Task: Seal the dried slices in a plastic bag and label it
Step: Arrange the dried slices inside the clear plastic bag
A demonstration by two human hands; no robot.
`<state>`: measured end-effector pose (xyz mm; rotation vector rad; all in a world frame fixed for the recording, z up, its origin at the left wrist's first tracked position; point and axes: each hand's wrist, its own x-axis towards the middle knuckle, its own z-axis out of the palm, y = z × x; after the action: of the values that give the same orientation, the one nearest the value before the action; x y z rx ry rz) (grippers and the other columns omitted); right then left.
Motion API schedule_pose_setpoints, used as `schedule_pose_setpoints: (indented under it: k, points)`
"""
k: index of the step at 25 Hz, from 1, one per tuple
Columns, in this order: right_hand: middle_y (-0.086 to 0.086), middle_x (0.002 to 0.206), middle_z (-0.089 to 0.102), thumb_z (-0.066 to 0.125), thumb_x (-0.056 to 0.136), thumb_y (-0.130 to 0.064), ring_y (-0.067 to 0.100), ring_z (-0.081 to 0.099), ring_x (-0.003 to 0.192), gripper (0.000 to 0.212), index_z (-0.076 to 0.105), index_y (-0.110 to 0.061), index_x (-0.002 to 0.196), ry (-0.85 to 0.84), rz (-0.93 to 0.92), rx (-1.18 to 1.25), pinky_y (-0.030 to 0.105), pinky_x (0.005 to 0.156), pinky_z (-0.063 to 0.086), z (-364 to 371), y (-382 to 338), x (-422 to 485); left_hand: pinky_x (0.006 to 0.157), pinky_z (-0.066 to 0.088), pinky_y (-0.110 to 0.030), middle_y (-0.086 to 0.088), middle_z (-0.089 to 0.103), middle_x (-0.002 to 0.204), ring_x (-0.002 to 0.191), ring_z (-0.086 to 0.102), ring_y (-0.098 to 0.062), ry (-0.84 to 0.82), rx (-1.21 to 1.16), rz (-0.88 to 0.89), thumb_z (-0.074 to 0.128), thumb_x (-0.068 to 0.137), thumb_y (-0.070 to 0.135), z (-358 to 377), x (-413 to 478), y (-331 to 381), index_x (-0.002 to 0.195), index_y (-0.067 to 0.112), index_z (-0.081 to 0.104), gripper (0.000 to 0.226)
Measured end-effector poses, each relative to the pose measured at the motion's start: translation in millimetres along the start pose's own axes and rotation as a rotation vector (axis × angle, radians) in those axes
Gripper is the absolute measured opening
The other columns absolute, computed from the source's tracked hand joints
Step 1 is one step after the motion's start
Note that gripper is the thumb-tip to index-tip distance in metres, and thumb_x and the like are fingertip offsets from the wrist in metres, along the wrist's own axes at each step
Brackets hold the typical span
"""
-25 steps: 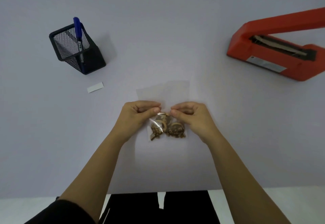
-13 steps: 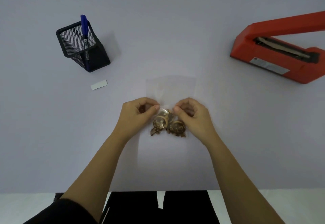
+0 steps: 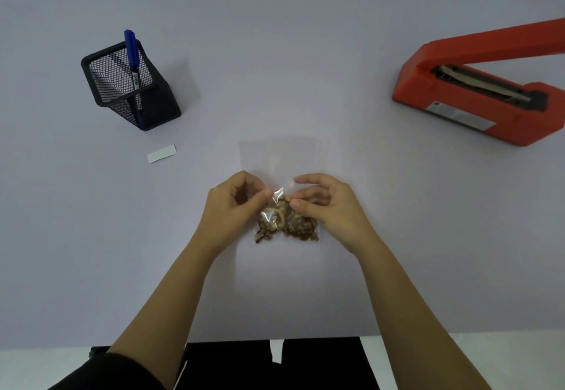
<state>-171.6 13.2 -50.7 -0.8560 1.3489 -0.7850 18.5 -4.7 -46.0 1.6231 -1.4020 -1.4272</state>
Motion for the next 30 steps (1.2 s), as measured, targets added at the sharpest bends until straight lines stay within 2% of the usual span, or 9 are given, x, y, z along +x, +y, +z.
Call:
schedule_pose_setpoints:
  k: [4,6,9,13,17,22,24,27,30]
  points:
    - [0.000,0.084,0.072,0.076,0.074,-0.010,0.012,0.069,0.082,0.028,0.069,-0.027,0.095,0.002,-0.037,-0.030,0.022,0.074,0.052,1.1,-1.6,-2.4,0.058,0.053,-0.035,-0.008,0.068,0.073,0.065,0.063,-0.026,0.015,-0.085,-0.026,0.072,0.075,0.030,7.4,-2.5,8.4,0.088,0.019,0.068,0.017]
    - [0.001,0.085,0.073,0.077,0.074,-0.014,0.013,0.069,0.083,0.022,0.071,-0.025,0.093,0.027,-0.013,0.010,0.026,0.076,0.055,2.2,-1.2,-2.2,0.063,0.054,-0.035,-0.012,0.070,0.078,0.071,0.064,-0.029,0.007,-0.077,-0.028,0.072,0.077,0.023,8.1,1.5,8.5,0.086,0.020,0.071,0.010]
    - [0.002,0.081,0.074,0.079,0.071,-0.022,0.016,0.071,0.081,0.017,0.074,-0.023,0.087,0.064,0.034,0.031,0.032,0.075,0.057,4.1,-2.9,1.7,0.067,0.052,-0.030,-0.004,0.071,0.078,0.074,0.065,-0.021,-0.035,0.001,-0.010,0.071,0.079,0.019,7.9,6.4,7.7,0.080,0.018,0.072,0.002]
    - [-0.003,0.073,0.075,0.079,0.071,-0.017,0.010,0.070,0.072,0.008,0.076,-0.022,0.076,0.032,0.060,-0.012,0.023,0.067,0.053,0.4,-4.2,4.9,0.064,0.051,-0.024,-0.006,0.071,0.075,0.068,0.064,-0.016,-0.102,0.060,0.023,0.073,0.076,0.019,-3.8,11.1,5.1,0.081,0.013,0.074,0.008]
    - [-0.009,0.069,0.073,0.076,0.073,-0.011,0.001,0.065,0.066,0.012,0.075,-0.020,0.080,0.000,0.064,-0.004,0.017,0.066,0.049,-2.8,-4.5,7.3,0.065,0.051,-0.016,0.007,0.073,0.070,0.067,0.066,-0.007,-0.139,0.081,0.012,0.074,0.073,0.019,-14.9,15.7,2.3,0.082,0.016,0.075,0.010]
    - [-0.011,0.078,0.075,0.072,0.078,-0.009,0.004,0.069,0.081,0.018,0.075,-0.026,0.083,0.008,0.032,-0.064,0.017,0.073,0.052,-2.1,-0.8,8.2,0.068,0.051,-0.013,0.018,0.072,0.070,0.069,0.066,-0.002,-0.089,0.100,-0.003,0.075,0.072,0.019,-17.8,14.6,-2.3,0.083,0.022,0.075,0.011]
    - [-0.011,0.085,0.074,0.071,0.079,-0.010,0.003,0.069,0.085,0.017,0.075,-0.025,0.087,0.068,0.009,-0.130,0.017,0.080,0.052,2.1,0.3,5.9,0.067,0.048,-0.008,0.020,0.070,0.067,0.070,0.064,0.003,-0.027,0.164,0.011,0.076,0.073,0.020,-14.5,12.9,-1.2,0.082,0.022,0.076,0.009]
    - [-0.012,0.083,0.070,0.073,0.078,-0.012,-0.008,0.065,0.079,0.014,0.075,-0.016,0.091,0.249,-0.099,-0.294,0.006,0.074,0.047,10.6,0.2,1.7,0.064,0.041,0.000,0.017,0.066,0.070,0.068,0.060,0.009,0.036,0.292,0.028,0.075,0.075,0.023,-8.0,10.9,4.8,0.083,0.018,0.076,0.009]
    - [-0.013,0.078,0.059,0.075,0.077,-0.016,-0.006,0.060,0.071,0.011,0.076,-0.018,0.088,0.356,-0.126,-0.437,0.001,0.068,0.043,17.5,-3.4,2.1,0.064,0.040,0.000,0.007,0.067,0.074,0.068,0.059,0.001,0.095,0.395,0.024,0.072,0.078,0.024,2.3,8.3,9.5,0.082,0.016,0.074,0.009]
